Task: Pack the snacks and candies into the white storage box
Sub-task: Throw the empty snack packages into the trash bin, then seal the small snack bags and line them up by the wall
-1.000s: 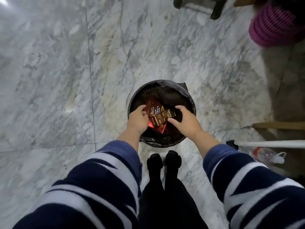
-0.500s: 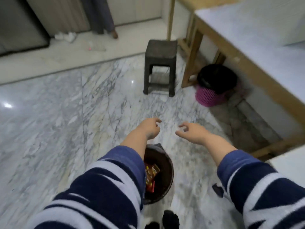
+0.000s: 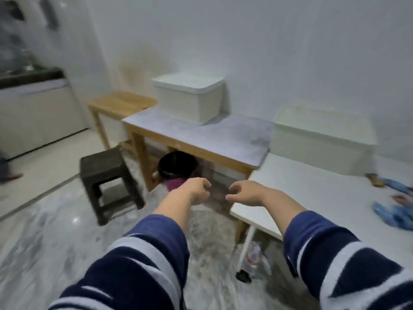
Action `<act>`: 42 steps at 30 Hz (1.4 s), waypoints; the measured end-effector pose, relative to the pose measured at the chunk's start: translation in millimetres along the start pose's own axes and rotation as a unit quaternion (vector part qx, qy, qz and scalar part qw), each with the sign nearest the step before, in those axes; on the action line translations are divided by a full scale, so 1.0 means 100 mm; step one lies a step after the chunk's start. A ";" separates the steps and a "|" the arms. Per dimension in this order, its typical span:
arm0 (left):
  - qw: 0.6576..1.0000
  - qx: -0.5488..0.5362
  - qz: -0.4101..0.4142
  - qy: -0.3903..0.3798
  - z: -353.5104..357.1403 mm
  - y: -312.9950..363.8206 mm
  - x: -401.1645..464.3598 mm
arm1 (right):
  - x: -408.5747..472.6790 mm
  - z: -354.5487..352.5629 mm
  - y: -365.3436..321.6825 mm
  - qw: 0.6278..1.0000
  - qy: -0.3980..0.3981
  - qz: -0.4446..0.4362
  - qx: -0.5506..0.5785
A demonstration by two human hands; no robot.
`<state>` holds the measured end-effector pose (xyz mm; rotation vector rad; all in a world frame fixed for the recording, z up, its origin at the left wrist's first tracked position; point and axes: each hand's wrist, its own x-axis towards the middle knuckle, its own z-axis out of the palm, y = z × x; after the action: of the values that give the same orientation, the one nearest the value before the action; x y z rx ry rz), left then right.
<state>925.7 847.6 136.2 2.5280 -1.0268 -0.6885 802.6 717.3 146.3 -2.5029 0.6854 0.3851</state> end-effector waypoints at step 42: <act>0.944 0.122 0.255 -0.171 3.60 5.87 1.73 | -2.05 -1.53 6.18 0.924 0.138 0.339 0.114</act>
<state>509.3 278.2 55.2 2.2091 -1.9019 -0.8981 319.8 256.7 105.8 -2.0503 1.6185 0.1677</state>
